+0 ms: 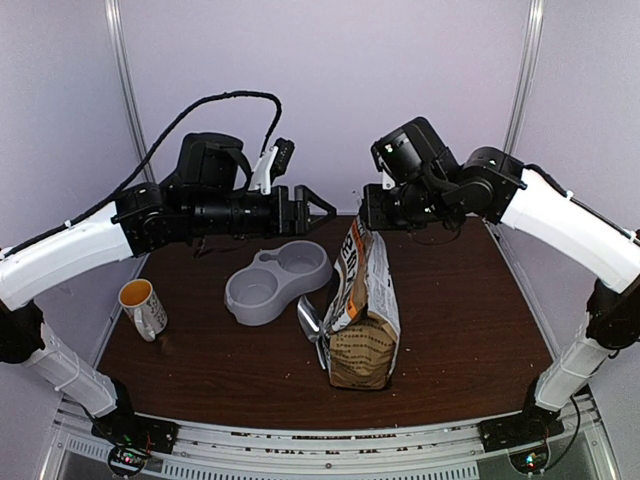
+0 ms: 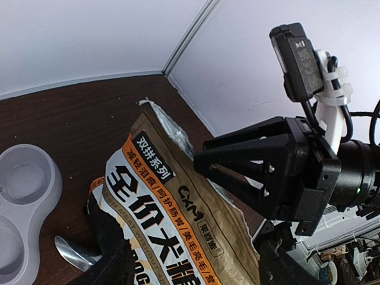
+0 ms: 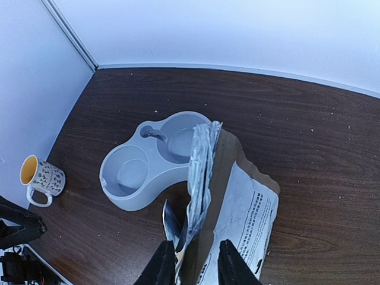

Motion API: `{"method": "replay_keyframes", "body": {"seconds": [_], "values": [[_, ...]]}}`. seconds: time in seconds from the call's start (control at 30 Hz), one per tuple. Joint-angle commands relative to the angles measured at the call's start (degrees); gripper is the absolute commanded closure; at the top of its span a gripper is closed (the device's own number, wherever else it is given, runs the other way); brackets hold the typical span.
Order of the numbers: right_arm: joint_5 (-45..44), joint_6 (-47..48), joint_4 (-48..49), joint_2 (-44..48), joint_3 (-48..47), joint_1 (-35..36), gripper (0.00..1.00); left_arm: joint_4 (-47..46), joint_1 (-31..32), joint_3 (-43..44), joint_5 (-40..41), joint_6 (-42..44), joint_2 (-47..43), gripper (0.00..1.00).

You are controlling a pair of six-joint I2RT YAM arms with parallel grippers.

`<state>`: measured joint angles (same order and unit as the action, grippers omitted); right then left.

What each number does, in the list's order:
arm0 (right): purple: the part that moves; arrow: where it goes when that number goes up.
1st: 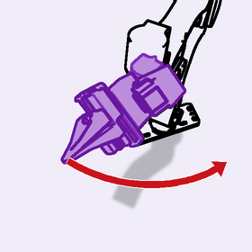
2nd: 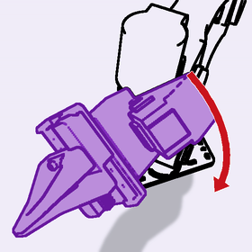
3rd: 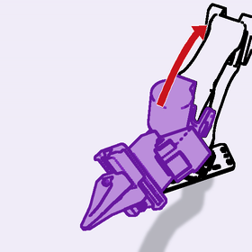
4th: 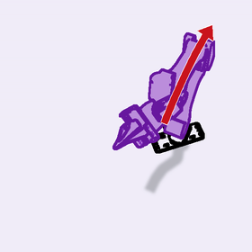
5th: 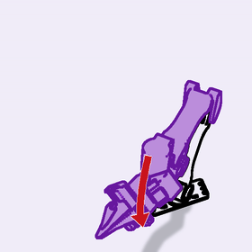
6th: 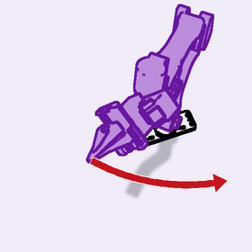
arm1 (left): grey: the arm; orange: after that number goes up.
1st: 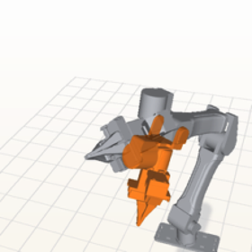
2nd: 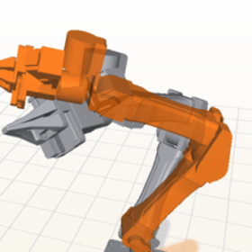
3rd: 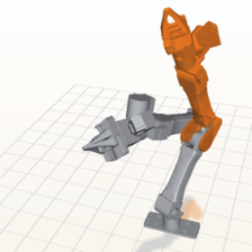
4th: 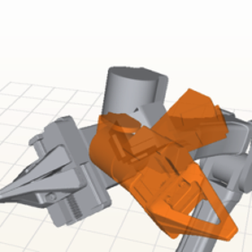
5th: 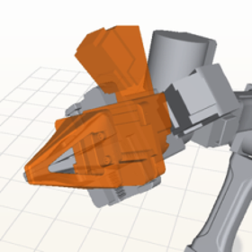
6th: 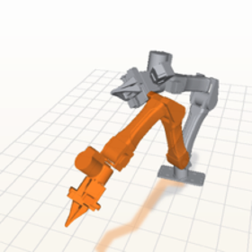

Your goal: Serve the pet food

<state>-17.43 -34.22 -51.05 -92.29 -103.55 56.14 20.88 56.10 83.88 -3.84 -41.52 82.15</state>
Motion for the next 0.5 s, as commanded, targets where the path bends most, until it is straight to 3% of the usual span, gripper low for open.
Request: {"method": "replay_keyframes", "body": {"seconds": [0.0, 0.47], "values": [[-2.7, 0.5, -1.4, -1.0, -1.8, 0.4, 0.73, -3.5, 0.2, -0.8, -0.1, -0.2, -1.7, 0.25], [-5.2, 1.7, -2.4, -1.0, -6.1, 0.4, 0.70, -4.4, 0.2, -1.7, -0.3, -0.6, -2.3, 0.33]]}}
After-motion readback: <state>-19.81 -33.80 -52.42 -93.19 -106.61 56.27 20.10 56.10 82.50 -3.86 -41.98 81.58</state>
